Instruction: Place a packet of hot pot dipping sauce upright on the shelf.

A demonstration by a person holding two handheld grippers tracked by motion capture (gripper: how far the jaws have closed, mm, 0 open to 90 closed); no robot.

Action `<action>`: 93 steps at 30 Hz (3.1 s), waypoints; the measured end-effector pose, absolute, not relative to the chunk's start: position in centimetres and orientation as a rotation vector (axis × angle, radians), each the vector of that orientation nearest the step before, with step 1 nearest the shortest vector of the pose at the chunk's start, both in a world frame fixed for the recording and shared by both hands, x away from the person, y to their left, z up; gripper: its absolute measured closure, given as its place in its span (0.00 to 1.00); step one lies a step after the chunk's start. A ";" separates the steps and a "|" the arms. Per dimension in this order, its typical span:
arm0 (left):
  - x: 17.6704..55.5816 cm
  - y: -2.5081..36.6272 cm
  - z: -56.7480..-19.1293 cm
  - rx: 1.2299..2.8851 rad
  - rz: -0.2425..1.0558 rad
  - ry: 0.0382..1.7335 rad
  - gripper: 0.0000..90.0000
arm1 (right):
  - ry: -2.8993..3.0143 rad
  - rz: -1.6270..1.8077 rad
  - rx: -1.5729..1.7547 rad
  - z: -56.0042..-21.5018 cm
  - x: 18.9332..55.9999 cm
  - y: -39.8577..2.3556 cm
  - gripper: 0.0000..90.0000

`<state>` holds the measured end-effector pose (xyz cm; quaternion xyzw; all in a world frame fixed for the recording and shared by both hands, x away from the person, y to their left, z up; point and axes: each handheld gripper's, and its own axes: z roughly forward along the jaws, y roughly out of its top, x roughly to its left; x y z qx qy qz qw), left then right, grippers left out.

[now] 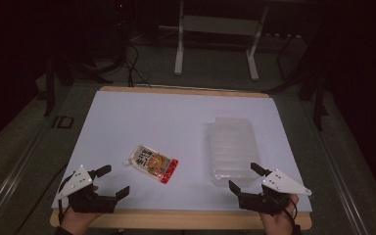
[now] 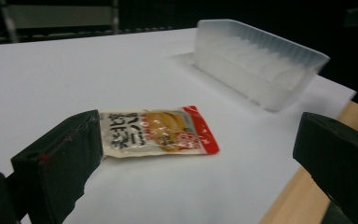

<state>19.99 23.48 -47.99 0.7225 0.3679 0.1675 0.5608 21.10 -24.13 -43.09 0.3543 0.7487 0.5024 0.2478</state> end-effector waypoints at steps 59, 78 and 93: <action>32.4 21.8 -50.5 1.869 0.422 0.993 0.28 | 2.047 1.370 0.884 -42.9 20.3 -23.6 0.13; 34.0 21.4 -53.0 1.972 0.427 1.131 0.37 | 2.072 1.372 0.888 -43.2 20.5 -23.4 0.13; 34.0 20.5 -54.0 2.041 0.418 1.177 0.40 | 2.082 1.365 0.889 -43.3 20.5 -23.3 0.14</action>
